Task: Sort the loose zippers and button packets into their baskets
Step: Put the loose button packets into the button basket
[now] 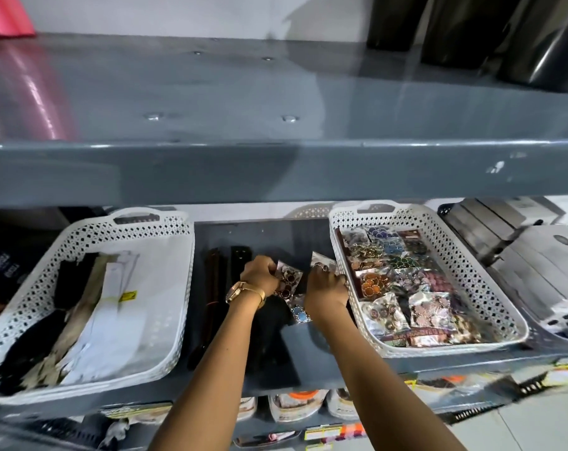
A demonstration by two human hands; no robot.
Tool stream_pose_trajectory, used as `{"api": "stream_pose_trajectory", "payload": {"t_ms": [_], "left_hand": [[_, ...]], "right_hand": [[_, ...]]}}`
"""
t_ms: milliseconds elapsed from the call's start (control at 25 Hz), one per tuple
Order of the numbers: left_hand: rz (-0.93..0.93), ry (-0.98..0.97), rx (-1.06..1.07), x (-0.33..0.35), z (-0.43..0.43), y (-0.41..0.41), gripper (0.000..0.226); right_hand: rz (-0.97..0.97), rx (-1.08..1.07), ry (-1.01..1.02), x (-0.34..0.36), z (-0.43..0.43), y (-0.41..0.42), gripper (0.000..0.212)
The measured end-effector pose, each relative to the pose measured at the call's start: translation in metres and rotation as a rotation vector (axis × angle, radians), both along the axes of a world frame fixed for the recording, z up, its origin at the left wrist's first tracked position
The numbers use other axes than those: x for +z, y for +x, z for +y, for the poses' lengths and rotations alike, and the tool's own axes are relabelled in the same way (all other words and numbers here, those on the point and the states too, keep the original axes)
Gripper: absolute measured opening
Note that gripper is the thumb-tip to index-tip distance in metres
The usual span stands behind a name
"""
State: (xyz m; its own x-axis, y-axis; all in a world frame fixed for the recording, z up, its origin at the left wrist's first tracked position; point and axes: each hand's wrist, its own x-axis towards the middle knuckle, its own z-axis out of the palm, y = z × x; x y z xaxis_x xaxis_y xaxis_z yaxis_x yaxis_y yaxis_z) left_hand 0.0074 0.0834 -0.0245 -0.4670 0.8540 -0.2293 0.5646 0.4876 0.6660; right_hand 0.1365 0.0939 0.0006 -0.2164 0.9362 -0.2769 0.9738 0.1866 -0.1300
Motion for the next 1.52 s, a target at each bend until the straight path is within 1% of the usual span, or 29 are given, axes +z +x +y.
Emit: {"api": "stream_pose_trajectory", "payload": {"t_ms": [120, 160, 240, 320, 360, 440, 480, 520, 560, 600, 680, 760, 840, 920, 1000, 1120, 1200, 1280, 1360, 1440, 1480, 1520], "left_hand": [[-0.084, 0.062, 0.019, 0.001, -0.008, -0.006, 0.013], [-0.113, 0.085, 0.020, 0.002, -0.010, -0.007, 0.018], [-0.219, 0.164, 0.028, 0.013, -0.016, -0.005, 0.023], [-0.353, 0.271, 0.057, 0.029, -0.022, -0.001, 0.021], [-0.430, 0.320, 0.074, 0.040, -0.025, 0.001, 0.023], [-0.556, 0.388, 0.052, 0.061, -0.027, 0.005, 0.027], [-0.592, 0.408, 0.027, 0.068, -0.025, 0.007, 0.025], [-0.613, 0.410, -0.017, 0.075, -0.019, 0.013, 0.021], [-0.603, 0.401, -0.067, 0.079, -0.013, 0.019, 0.020], [-0.567, 0.381, -0.120, 0.082, -0.005, 0.027, 0.025], [-0.446, 0.337, -0.228, 0.083, 0.016, 0.051, 0.033], [-0.305, 0.298, -0.342, 0.080, 0.037, 0.078, 0.032], [-0.170, 0.236, -0.450, 0.075, 0.051, 0.102, 0.030], [-0.051, 0.168, -0.523, 0.069, 0.063, 0.125, 0.030], [0.065, 0.126, -0.560, 0.063, 0.070, 0.142, 0.029], [0.219, 0.038, -0.587, 0.053, 0.074, 0.159, 0.037], [0.335, 0.038, -0.552, 0.046, 0.071, 0.164, 0.037], [0.425, 0.071, -0.525, 0.040, 0.066, 0.161, 0.036], [0.446, 0.111, -0.524, 0.036, 0.062, 0.153, 0.041], [0.421, 0.217, -0.481, 0.035, 0.055, 0.137, 0.037], [0.388, 0.275, -0.437, 0.036, 0.050, 0.126, 0.034], [0.363, 0.300, -0.381, 0.037, 0.044, 0.113, 0.032]], "right_hand": [[-0.053, -0.006, 0.054, 0.001, -0.003, -0.001, 0.050], [-0.065, 0.001, 0.087, 0.003, -0.005, -0.002, 0.046], [-0.078, 0.029, 0.161, 0.009, -0.008, -0.003, 0.034], [-0.043, 0.034, 0.214, 0.018, -0.007, 0.000, 0.030], [0.046, 0.012, 0.206, 0.025, -0.003, 0.005, 0.030], [0.383, -0.058, 0.071, 0.045, 0.007, 0.028, 0.023], [0.548, -0.091, -0.023, 0.057, 0.014, 0.044, 0.021], [0.667, -0.128, -0.063, 0.070, 0.020, 0.063, 0.023], [0.748, -0.175, -0.067, 0.079, 0.026, 0.082, 0.027], [0.821, -0.245, -0.051, 0.085, 0.033, 0.101, 0.032], [0.960, -0.391, -0.018, 0.085, 0.048, 0.135, 0.041], [1.032, -0.427, -0.017, 0.079, 0.059, 0.158, 0.034], [1.059, -0.444, -0.055, 0.076, 0.073, 0.170, 0.024], [0.941, -0.418, -0.090, 0.071, 0.087, 0.176, 0.019], [0.760, -0.401, -0.136, 0.062, 0.099, 0.179, 0.028], [0.574, -0.390, -0.216, 0.052, 0.105, 0.182, 0.036], [0.494, -0.339, -0.179, 0.050, 0.106, 0.183, 0.040], [0.455, -0.333, -0.100, 0.046, 0.107, 0.184, 0.042], [0.370, -0.334, -0.046, 0.045, 0.107, 0.182, 0.047], [0.262, -0.364, -0.004, 0.041, 0.105, 0.178, 0.057], [0.165, -0.354, 0.053, 0.040, 0.103, 0.175, 0.060], [0.079, -0.313, 0.148, 0.040, 0.098, 0.168, 0.058]]}}
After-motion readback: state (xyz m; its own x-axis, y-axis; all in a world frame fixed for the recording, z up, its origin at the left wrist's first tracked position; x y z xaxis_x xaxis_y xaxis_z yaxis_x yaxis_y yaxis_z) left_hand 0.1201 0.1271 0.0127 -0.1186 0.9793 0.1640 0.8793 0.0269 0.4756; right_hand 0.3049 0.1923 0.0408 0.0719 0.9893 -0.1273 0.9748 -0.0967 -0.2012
